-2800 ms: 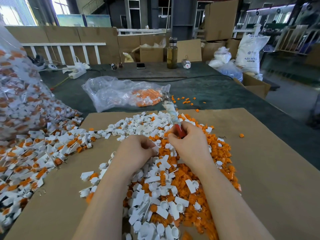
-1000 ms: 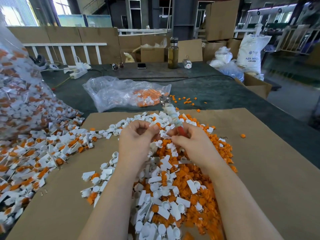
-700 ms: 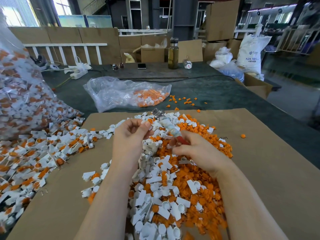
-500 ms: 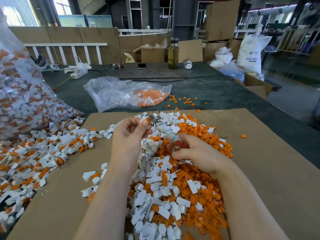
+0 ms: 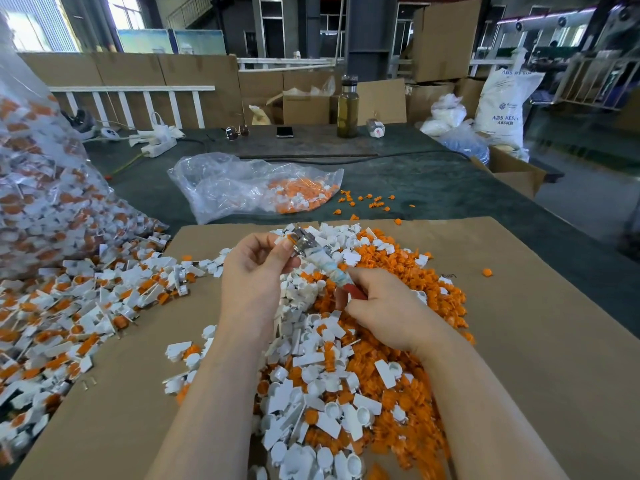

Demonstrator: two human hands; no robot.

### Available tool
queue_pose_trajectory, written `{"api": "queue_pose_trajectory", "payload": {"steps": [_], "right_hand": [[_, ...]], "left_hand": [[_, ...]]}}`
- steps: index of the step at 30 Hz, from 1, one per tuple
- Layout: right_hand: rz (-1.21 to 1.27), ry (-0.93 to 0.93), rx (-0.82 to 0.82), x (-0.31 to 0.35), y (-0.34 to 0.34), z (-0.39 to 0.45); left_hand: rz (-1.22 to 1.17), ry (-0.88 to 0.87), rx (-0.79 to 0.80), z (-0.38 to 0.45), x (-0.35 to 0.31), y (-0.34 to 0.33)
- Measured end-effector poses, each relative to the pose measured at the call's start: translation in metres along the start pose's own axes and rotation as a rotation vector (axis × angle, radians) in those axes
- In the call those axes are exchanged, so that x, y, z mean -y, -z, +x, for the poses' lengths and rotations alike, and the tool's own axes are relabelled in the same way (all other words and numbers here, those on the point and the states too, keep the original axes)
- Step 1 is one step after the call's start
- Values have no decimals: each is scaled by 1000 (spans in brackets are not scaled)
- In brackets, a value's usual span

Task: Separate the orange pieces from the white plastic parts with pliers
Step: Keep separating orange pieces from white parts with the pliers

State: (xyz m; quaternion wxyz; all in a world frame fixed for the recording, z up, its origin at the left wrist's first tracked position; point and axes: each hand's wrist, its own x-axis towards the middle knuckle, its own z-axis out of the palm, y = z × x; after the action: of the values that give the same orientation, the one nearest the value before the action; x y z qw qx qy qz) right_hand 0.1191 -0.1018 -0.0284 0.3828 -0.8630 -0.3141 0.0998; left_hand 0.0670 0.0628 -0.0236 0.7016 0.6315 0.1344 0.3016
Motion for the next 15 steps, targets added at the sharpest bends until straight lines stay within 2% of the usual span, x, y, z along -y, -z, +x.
{"api": "queue_pose_trajectory", "payload": {"steps": [5, 9, 11, 15], "right_hand": [[-34, -2, -12, -2, -2, 0], [-47, 16, -47, -1, -5, 1], [-45, 14, -86, -1, -6, 1], [-33, -14, -200, -5, -6, 3]], "left_hand": [[-41, 48, -4, 0, -1, -1], [-157, 189, -4, 5, -4, 7], [-283, 307, -89, 11, -5, 19], [-635, 462, -405, 24, -6, 47]]}}
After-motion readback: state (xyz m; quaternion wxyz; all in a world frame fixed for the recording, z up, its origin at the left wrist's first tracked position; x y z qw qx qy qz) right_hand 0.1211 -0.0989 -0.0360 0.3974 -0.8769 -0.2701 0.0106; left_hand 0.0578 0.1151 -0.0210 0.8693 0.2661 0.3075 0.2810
